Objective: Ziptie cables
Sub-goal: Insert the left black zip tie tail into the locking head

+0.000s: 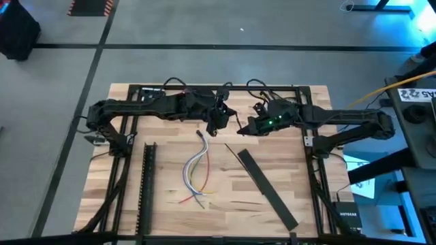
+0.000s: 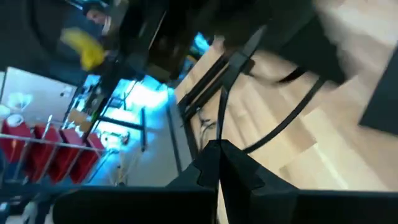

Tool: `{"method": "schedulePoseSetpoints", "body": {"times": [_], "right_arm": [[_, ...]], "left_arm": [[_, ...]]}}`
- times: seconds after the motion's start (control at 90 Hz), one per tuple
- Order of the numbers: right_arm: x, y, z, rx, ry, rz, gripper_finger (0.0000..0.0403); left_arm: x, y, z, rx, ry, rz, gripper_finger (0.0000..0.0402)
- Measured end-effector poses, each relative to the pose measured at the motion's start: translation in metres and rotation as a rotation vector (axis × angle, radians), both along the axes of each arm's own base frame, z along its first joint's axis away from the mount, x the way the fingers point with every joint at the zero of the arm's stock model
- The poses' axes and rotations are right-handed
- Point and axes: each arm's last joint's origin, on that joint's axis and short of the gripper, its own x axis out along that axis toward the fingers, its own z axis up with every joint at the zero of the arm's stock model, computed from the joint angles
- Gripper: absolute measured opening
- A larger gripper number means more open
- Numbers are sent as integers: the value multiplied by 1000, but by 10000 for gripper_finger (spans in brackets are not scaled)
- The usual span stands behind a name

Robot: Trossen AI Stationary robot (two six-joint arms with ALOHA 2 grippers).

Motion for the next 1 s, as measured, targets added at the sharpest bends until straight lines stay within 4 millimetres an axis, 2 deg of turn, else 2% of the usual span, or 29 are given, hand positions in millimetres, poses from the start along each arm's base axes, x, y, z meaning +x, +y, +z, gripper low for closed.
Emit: {"method": "schedulePoseSetpoints", "body": {"times": [0.122,0.467,0.833,1.0], "right_arm": [[0,0,0,-22,-2,-1,0],[-2,-8,-9,-111,88,-85,0],[-2,-7,-9,-183,77,-28,2],[-2,-7,-7,-318,48,29,35]], "left_arm": [[2,-2,-4,2,13,-14,0],[8,-25,-8,29,29,-94,0],[7,-10,-9,-32,24,-26,0],[6,-5,-9,-49,19,-5,0]]}}
